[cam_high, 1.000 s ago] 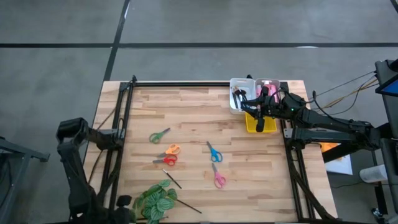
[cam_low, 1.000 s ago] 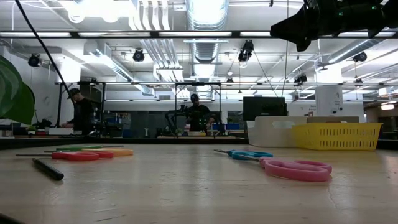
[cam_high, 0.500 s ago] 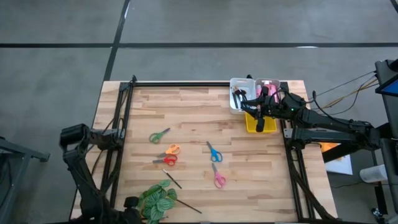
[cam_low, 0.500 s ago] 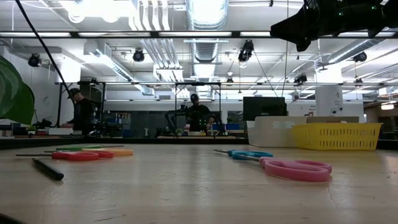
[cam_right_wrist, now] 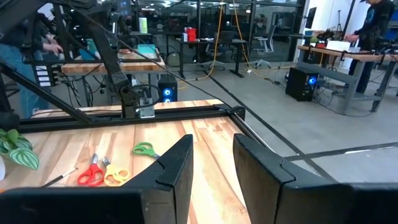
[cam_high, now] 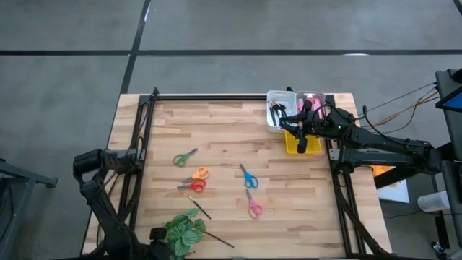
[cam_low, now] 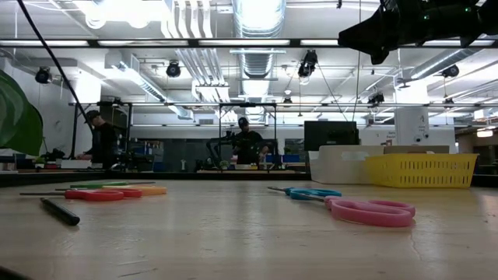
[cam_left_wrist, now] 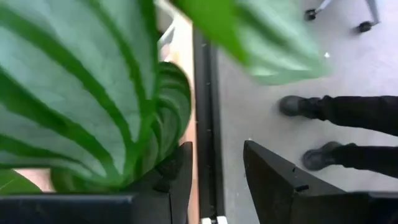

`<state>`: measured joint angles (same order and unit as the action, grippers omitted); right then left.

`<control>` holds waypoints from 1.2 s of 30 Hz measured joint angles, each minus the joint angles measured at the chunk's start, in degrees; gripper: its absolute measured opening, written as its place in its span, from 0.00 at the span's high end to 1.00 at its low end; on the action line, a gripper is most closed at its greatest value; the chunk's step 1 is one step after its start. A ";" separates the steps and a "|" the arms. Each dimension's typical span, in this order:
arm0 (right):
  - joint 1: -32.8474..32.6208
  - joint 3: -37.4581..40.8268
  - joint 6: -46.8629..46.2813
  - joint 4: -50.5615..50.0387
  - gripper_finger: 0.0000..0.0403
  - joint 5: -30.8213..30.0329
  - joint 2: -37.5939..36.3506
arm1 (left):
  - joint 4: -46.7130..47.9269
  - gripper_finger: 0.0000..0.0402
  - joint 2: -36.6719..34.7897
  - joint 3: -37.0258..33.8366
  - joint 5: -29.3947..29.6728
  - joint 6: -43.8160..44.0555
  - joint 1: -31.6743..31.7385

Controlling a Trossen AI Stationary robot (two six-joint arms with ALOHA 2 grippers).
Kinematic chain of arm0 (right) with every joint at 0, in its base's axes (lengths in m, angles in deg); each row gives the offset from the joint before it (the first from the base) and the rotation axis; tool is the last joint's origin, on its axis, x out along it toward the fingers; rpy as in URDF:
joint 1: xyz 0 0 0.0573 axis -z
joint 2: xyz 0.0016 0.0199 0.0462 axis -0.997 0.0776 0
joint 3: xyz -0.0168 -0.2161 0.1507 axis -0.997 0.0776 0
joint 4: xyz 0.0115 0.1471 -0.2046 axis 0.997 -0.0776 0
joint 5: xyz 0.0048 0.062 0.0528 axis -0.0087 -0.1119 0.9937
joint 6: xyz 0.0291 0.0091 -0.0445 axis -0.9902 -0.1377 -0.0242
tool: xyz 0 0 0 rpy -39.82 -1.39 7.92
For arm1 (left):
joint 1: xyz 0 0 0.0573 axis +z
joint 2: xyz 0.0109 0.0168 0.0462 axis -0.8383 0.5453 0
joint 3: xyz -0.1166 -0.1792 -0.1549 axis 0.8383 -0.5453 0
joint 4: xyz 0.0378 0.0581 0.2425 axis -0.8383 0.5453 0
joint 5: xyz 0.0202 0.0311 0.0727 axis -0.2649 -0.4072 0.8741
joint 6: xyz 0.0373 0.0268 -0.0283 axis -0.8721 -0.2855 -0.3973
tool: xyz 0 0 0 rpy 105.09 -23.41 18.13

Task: Pick & Place Paint Supplies
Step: Put the black paint brush into the white bin

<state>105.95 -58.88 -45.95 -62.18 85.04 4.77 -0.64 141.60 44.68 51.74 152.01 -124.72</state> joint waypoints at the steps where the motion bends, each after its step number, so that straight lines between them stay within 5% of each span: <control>1: -0.02 0.00 -0.02 0.02 0.72 0.02 0.00 | 0.02 0.64 0.54 0.00 -0.29 0.36 0.00; 23: -0.02 0.00 -0.04 0.02 0.72 0.02 0.00 | -0.27 0.66 5.82 -2.15 -1.20 5.70 0.63; 36: 0.00 0.00 -0.09 0.02 0.72 0.01 0.00 | 0.71 0.98 5.82 -2.62 -1.50 6.12 0.63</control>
<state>105.95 -58.88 -46.04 -62.16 85.05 4.77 0.08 147.42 42.05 50.24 158.13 -124.09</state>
